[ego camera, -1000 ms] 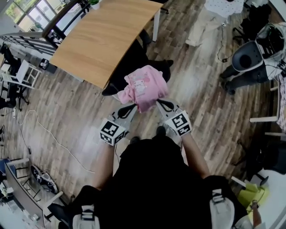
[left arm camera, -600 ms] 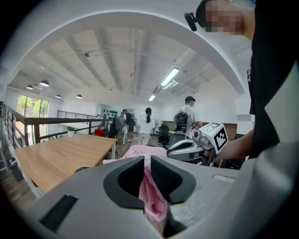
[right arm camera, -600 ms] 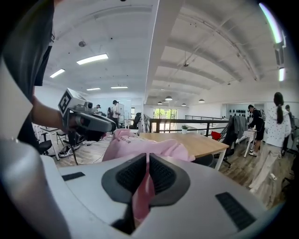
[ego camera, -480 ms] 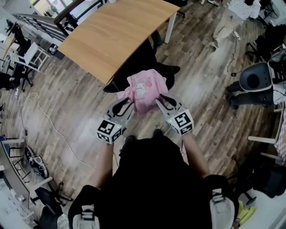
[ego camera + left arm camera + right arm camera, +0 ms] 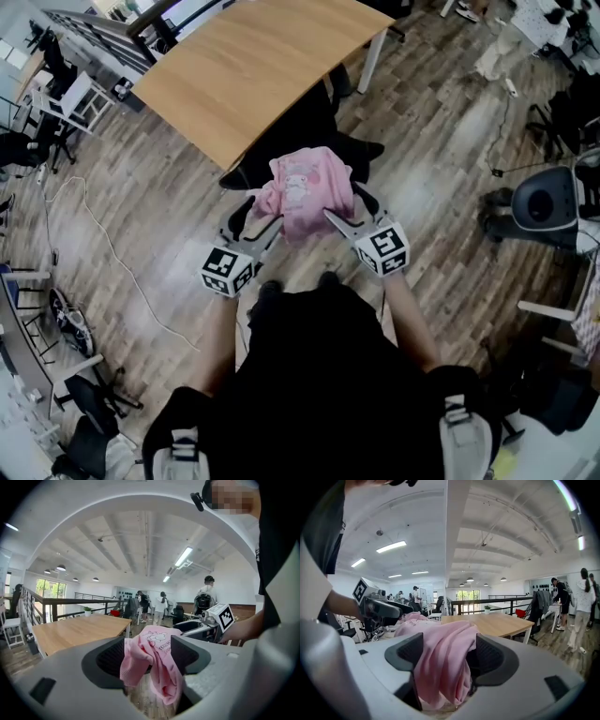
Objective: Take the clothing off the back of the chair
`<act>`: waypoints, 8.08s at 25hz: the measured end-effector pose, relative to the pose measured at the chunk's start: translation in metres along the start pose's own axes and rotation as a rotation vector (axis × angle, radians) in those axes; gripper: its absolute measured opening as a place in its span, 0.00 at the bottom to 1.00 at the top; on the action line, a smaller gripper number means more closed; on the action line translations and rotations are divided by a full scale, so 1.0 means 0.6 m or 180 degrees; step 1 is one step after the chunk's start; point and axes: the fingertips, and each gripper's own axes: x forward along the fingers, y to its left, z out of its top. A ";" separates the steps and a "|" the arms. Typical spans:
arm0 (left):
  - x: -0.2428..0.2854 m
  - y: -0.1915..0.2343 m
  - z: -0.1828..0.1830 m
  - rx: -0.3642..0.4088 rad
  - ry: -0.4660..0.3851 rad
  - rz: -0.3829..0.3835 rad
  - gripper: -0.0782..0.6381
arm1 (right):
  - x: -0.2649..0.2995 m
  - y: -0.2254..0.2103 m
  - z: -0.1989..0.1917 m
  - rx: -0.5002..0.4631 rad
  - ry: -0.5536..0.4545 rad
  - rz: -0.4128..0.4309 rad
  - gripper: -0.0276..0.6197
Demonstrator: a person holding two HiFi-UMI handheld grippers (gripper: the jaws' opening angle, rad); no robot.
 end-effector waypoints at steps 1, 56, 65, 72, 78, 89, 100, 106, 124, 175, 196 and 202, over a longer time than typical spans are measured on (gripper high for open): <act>0.000 0.005 0.000 -0.0003 -0.0005 0.0054 0.52 | 0.000 -0.002 -0.003 0.0021 -0.0001 0.0014 0.57; 0.070 -0.061 -0.050 -0.0194 0.0385 -0.0431 0.53 | 0.037 0.056 -0.025 0.0425 0.0123 0.0572 0.38; 0.074 -0.058 -0.051 -0.0206 0.0424 -0.0432 0.49 | 0.042 0.068 -0.026 0.0467 0.0160 0.0667 0.31; 0.072 -0.056 -0.054 -0.0193 0.0432 -0.0463 0.45 | 0.047 0.075 -0.027 0.0487 0.0181 0.0679 0.29; 0.071 -0.066 -0.052 -0.0337 0.0330 -0.0552 0.40 | 0.046 0.078 -0.026 0.0514 0.0202 0.0740 0.25; 0.067 -0.072 -0.050 -0.0362 0.0267 -0.0662 0.39 | 0.047 0.088 -0.021 0.0452 0.0190 0.0871 0.22; 0.055 -0.080 -0.043 -0.0267 0.0227 -0.0723 0.39 | 0.041 0.101 -0.019 0.0527 0.0145 0.0825 0.22; 0.047 -0.081 -0.026 -0.0286 0.0139 -0.0825 0.39 | 0.034 0.107 -0.004 0.0570 -0.0010 0.0761 0.22; 0.048 -0.116 0.039 0.0038 -0.0040 -0.1263 0.39 | -0.013 0.093 0.039 0.0642 -0.0323 0.0289 0.22; -0.192 -0.170 -0.021 0.0465 0.0066 -0.2498 0.39 | -0.099 0.356 0.025 0.0664 -0.0773 -0.1128 0.22; -0.226 -0.200 -0.070 0.0411 0.0244 -0.2845 0.39 | -0.125 0.406 -0.025 0.0870 -0.0673 -0.1399 0.22; -0.219 -0.213 -0.090 0.0417 0.0299 -0.2909 0.39 | -0.133 0.404 -0.051 0.0960 -0.0632 -0.1446 0.22</act>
